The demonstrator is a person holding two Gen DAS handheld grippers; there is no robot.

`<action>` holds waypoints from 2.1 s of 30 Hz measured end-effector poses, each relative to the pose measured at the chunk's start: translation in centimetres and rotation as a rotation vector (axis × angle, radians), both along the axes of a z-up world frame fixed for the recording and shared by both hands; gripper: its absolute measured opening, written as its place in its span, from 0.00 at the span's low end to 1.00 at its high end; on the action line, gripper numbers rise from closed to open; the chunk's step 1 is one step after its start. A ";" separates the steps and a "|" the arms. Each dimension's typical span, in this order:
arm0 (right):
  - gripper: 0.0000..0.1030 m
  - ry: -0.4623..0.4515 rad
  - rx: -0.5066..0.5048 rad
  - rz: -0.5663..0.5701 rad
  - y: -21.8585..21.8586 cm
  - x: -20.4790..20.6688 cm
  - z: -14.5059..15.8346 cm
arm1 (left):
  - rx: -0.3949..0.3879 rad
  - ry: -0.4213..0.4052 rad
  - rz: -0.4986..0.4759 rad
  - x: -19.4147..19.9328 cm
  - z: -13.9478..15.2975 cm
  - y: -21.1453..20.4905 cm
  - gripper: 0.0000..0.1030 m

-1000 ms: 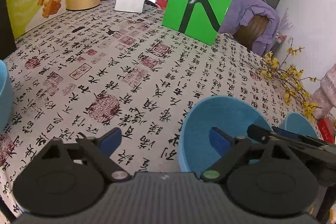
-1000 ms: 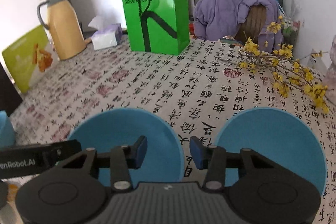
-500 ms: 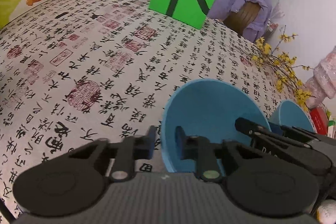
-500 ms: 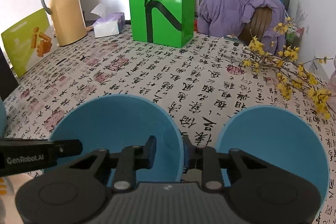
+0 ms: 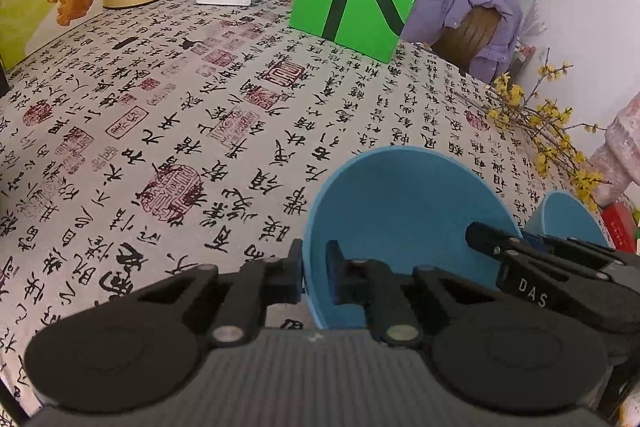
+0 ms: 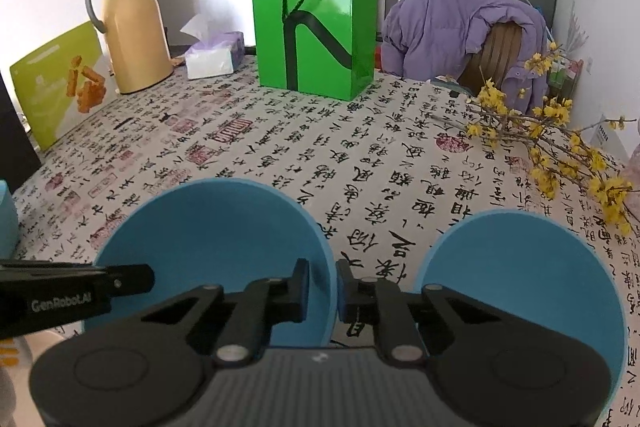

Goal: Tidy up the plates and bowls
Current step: 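Lift the held blue bowls off the table with both grippers, then carry the held blue bowls toward the black paper bag with both grippers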

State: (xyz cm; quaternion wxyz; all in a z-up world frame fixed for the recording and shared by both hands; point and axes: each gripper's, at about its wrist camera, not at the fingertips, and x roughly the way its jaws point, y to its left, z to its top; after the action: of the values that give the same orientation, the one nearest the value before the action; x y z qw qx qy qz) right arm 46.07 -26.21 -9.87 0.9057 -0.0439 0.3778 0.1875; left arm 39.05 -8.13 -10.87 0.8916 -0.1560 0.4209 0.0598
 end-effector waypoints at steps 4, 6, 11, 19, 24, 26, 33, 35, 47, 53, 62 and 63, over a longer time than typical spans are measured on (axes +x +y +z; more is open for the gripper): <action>0.13 -0.006 0.011 0.003 0.0 -0.1 0.2 | 0.002 -0.010 0.004 -0.1 0.3 0.1 0.11; 0.13 -0.012 0.017 0.006 0.0 -0.2 0.3 | 0.002 -0.016 0.006 -0.2 0.4 0.2 0.11; 0.13 -0.027 0.033 0.011 0.1 -0.7 0.8 | -0.003 -0.032 0.010 -0.4 0.8 0.7 0.11; 0.13 -0.035 0.087 0.005 0.3 -1.2 1.8 | -0.001 -0.056 0.007 -0.9 1.7 1.6 0.11; 0.13 -0.051 0.097 -0.006 0.7 -1.4 2.8 | -0.008 -0.072 0.000 -1.2 2.5 2.2 0.11; 0.13 -0.059 0.100 -0.009 0.9 -1.6 3.3 | -0.007 -0.079 -0.002 -1.4 2.8 2.4 0.11; 0.13 -0.082 0.104 -0.008 1.6 -2.6 4.8 | -0.025 -0.102 -0.001 -2.3 4.1 3.2 0.11; 0.13 -0.086 0.109 -0.008 1.7 -2.9 5.2 | -0.019 -0.113 -0.002 -2.6 4.4 3.4 0.11; 0.13 -0.119 0.120 -0.009 2.5 -5.1 7.3 | -0.016 -0.168 -0.003 -4.7 6.6 4.5 0.11; 0.13 -0.134 0.123 -0.002 3.2 -6.3 8.3 | -0.021 -0.188 0.006 -6.0 7.3 5.3 0.11; 0.13 -0.160 0.135 -0.002 4.2 -8.0 9.8 | -0.020 -0.227 0.016 -7.8 8.8 6.4 0.11; 0.13 -0.161 0.136 -0.002 4.4 -8.1 9.9 | -0.017 -0.230 0.016 -8.0 8.9 6.5 0.11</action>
State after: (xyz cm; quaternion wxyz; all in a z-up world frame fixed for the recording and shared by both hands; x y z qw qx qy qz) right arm 37.94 -21.84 0.07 0.9342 0.0032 0.2901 0.2074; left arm 31.04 -1.68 -1.95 0.9321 -0.1729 0.3151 0.0450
